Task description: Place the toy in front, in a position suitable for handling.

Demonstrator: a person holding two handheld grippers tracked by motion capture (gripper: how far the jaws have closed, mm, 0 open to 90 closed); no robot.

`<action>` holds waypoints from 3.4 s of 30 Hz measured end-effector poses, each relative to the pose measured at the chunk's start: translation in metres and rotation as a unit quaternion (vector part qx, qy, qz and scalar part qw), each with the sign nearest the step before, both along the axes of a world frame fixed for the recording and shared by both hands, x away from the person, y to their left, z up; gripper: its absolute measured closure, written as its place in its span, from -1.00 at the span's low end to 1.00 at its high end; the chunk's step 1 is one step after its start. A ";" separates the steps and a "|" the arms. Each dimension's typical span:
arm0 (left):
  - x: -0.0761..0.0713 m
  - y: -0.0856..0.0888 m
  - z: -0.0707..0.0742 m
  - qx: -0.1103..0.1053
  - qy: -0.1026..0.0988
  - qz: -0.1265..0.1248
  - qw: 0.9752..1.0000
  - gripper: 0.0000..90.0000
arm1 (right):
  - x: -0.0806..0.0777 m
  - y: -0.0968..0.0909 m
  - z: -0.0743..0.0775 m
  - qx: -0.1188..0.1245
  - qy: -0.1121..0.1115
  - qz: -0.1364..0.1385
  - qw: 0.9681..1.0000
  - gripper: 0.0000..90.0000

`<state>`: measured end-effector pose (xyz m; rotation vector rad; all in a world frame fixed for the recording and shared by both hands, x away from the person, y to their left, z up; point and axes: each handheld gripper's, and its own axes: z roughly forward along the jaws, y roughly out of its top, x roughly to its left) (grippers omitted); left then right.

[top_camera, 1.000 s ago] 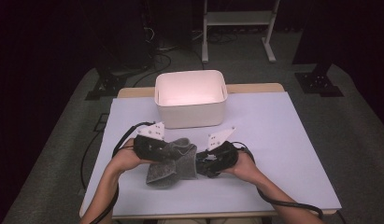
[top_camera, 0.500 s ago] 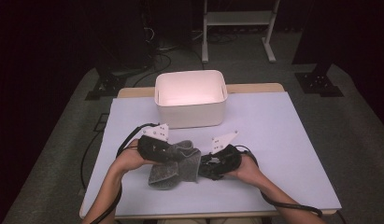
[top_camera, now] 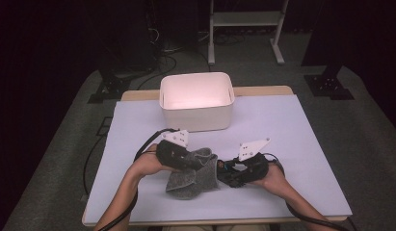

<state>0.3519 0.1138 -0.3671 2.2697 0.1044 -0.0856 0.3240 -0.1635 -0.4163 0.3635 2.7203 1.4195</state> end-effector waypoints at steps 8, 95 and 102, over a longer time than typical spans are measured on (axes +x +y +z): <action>-0.001 -0.015 0.003 0.009 -0.007 -0.016 1.000 0.70 | -0.007 -0.011 0.011 -0.034 -0.017 0.002 0.999 0.23; -0.012 -0.050 0.063 0.034 -0.051 -0.070 0.996 0.71 | -0.008 0.023 0.017 0.015 -0.017 0.028 0.999 0.24; -0.009 -0.050 0.065 0.036 -0.056 -0.065 0.996 0.71 | -0.008 0.020 0.017 0.017 -0.017 0.029 0.999 0.25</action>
